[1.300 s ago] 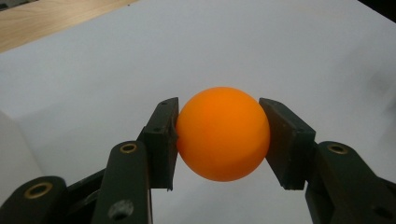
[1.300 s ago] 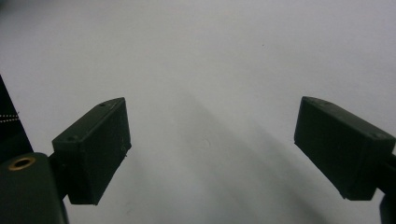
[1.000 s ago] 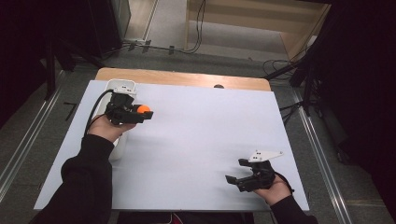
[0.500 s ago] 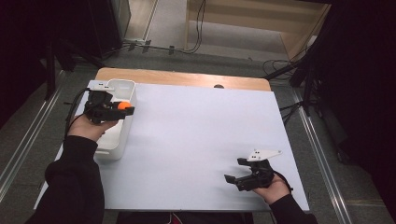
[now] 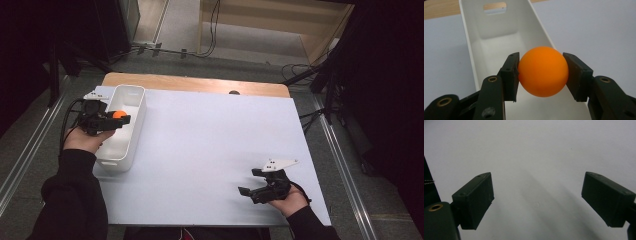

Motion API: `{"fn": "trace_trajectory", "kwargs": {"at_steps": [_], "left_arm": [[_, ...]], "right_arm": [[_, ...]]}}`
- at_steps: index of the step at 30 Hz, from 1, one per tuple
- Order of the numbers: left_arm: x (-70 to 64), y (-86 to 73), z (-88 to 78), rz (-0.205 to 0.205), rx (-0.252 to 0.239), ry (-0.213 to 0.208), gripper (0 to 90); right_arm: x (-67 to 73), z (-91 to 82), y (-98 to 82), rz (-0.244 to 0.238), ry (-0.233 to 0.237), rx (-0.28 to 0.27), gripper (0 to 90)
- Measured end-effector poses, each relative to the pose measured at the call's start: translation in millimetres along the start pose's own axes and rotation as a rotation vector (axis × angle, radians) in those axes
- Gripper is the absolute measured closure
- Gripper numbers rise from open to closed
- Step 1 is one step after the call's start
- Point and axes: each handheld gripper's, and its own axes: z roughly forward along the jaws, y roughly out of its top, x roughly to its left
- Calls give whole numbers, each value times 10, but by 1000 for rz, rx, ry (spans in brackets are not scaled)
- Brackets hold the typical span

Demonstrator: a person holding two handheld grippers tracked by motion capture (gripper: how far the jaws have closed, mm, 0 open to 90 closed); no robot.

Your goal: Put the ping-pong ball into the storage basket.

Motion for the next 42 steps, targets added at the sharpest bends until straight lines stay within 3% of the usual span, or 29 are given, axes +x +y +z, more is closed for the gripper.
{"fn": "trace_trajectory", "kwargs": {"at_steps": [6,12,16,19,27,33,38,42], "left_arm": [[30,-14,12,-22,7,-2,474],[2,36,-32,-32,10,-40,336],[-78,89,-89,-12,-7,-72,297],[-169,123,-111,8,-21,-122,288],[-441,165,-72,87,-2,-209,251],[-649,144,-23,157,7,-229,251],[-775,86,5,156,-6,-284,251],[-865,18,23,179,3,-291,251]], "right_arm": [[-2,1,1,1,-1,-2,95],[5,-2,-1,2,-2,0,95],[6,-4,0,4,-3,1,94],[6,-3,0,5,-2,-1,95],[-8,-4,-4,-6,-4,-6,95],[-12,-6,-6,-4,-7,-8,94],[-8,-12,-10,2,-6,-8,95],[-7,-22,-14,5,-8,-5,95]]}}
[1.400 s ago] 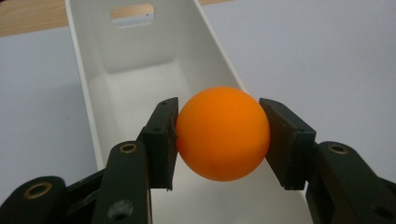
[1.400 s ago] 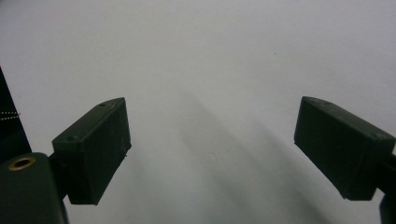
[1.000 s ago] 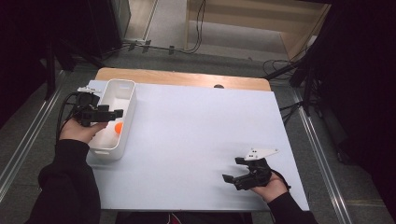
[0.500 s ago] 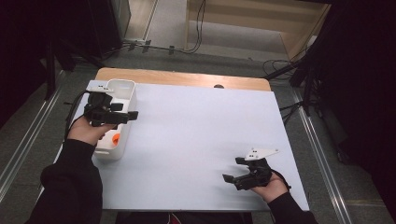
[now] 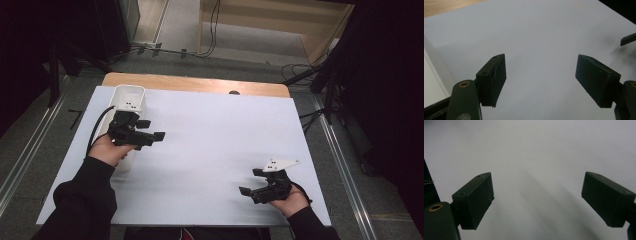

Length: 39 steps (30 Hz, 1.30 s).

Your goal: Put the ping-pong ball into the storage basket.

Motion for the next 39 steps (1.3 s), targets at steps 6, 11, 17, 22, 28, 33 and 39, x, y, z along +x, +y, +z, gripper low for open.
{"fn": "trace_trajectory", "kwargs": {"at_steps": [6,11,17,22,28,33,39], "left_arm": [[-113,-112,39,39,-11,-24,251],[-187,-225,65,53,-5,-50,251],[-278,-358,71,87,-7,-77,251],[-342,-460,63,109,-4,-95,251],[-381,-593,58,143,-3,-89,251],[-390,-720,63,159,9,-107,251],[-348,-891,47,129,27,-116,251]], "right_arm": [[-5,-3,-6,-4,-1,-3,95],[-4,-4,-6,-3,-2,-3,95],[-2,-1,-6,0,-2,-4,95],[-4,-3,-7,-2,-3,-4,95],[-3,-1,-7,-2,-3,-3,95],[-2,1,-7,-2,-3,-4,95],[0,0,-6,0,-5,-4,95]]}}
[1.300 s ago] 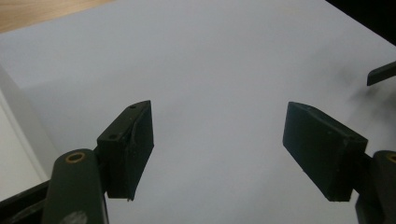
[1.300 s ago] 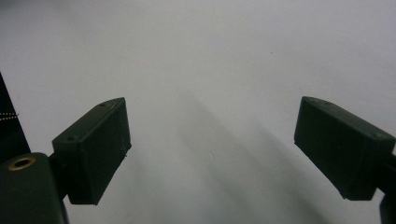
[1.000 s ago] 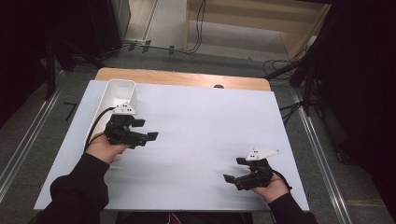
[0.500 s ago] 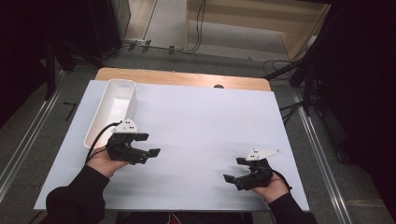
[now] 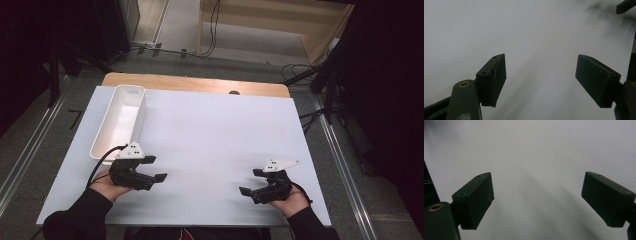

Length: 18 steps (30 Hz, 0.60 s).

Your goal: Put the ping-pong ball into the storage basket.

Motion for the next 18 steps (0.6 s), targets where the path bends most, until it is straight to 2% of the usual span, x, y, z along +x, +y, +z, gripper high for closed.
{"fn": "trace_trajectory", "kwargs": {"at_steps": [5,8,10,18], "left_arm": [[-4,-132,-15,9,26,-20,251],[-12,-202,-24,27,50,-6,251],[1,-235,-36,21,48,-4,251],[42,-275,-49,19,57,-5,251]], "right_arm": [[-3,-2,0,1,0,1,95],[-3,-2,1,5,-1,-1,95],[-4,-2,0,7,-2,0,95],[-7,4,-1,4,-2,2,95]]}}
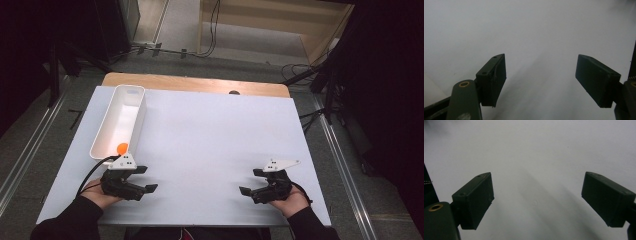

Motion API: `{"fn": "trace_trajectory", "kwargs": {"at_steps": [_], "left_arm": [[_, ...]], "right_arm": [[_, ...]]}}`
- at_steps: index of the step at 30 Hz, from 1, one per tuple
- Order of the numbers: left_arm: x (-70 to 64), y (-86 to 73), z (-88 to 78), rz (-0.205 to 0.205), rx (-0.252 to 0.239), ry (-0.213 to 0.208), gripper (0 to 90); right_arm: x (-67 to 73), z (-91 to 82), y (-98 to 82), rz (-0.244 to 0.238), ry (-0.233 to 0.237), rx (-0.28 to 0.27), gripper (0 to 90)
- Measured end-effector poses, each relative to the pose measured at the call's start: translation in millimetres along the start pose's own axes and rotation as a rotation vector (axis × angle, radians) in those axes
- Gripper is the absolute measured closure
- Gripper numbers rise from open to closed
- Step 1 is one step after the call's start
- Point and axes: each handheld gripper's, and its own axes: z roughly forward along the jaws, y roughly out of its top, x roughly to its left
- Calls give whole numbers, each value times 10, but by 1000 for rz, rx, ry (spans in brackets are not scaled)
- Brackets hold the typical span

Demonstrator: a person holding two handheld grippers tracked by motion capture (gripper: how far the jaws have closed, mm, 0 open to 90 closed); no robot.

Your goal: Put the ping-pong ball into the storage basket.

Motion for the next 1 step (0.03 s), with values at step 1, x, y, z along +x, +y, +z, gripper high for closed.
{"fn": "trace_trajectory", "kwargs": {"at_steps": [1], "left_arm": [[0,2,2,3,0,-1,251]], "right_arm": [[-1,1,0,-1,0,0,95]]}}
